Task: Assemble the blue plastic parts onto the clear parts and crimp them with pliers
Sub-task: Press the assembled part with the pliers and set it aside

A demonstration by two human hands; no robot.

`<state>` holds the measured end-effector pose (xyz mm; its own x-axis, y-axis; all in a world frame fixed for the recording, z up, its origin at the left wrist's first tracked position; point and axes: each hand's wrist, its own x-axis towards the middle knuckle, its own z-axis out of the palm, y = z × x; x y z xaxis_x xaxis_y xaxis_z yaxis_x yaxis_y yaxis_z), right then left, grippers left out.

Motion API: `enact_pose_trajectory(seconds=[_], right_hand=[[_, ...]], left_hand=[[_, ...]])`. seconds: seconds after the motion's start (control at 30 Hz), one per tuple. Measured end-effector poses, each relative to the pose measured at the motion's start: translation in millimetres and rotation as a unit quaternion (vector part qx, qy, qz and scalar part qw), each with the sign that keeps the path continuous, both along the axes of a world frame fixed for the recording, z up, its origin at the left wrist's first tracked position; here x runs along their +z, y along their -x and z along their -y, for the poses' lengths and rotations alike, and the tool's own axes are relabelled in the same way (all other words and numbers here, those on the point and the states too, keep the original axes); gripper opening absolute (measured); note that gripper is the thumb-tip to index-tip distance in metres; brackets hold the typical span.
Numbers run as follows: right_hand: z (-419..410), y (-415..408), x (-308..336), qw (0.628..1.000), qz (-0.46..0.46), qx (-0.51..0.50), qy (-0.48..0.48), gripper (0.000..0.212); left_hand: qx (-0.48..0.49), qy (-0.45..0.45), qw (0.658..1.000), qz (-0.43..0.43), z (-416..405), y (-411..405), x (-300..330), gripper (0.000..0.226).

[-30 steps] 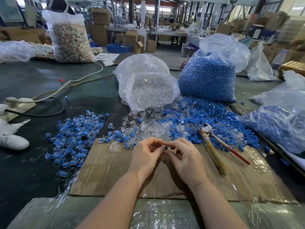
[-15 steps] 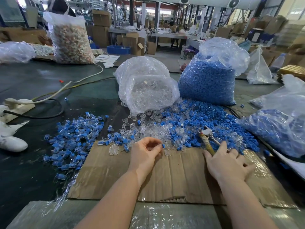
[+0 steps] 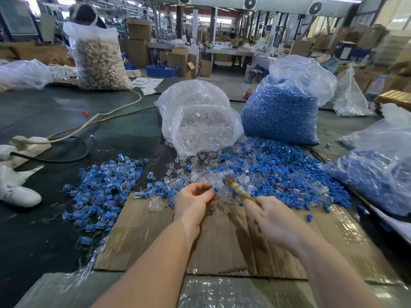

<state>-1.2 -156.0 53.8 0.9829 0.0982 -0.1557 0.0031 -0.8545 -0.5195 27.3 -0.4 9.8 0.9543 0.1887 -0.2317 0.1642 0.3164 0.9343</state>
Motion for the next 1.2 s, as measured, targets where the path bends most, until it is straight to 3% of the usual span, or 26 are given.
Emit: enact_pose_trajectory(seconds=[0.27, 0.43, 0.8, 1.07, 1.2], right_hand=[[-2.1, 6.7, 10.7, 0.989, -0.114, 0.028, -0.094, 0.031], [0.6, 7.4, 15.4, 0.98, -0.158, 0.043, -0.109, 0.002], [-2.1, 10.7, 25.8, 0.97, -0.166, 0.075, -0.16, 0.034], [-2.3, 13.5, 25.3, 0.973, -0.144, 0.068, -0.165, 0.036], [-2.9, 16.9, 25.0, 0.981, -0.105, 0.073, -0.143, 0.024]], left_hand=[[0.019, 0.016, 1.0, 0.003, -0.8, 0.0, 3.6, 0.014], [0.037, 0.002, 0.999, -0.001, -0.6, -2.0, -0.5, 0.015], [0.059, -0.007, 0.998, -0.017, -0.1, -3.2, -2.9, 0.013], [0.058, -0.003, 0.998, -0.023, -0.2, -4.9, -2.0, 0.012], [0.053, -0.004, 0.998, -0.033, -0.4, -7.4, -1.1, 0.014]])
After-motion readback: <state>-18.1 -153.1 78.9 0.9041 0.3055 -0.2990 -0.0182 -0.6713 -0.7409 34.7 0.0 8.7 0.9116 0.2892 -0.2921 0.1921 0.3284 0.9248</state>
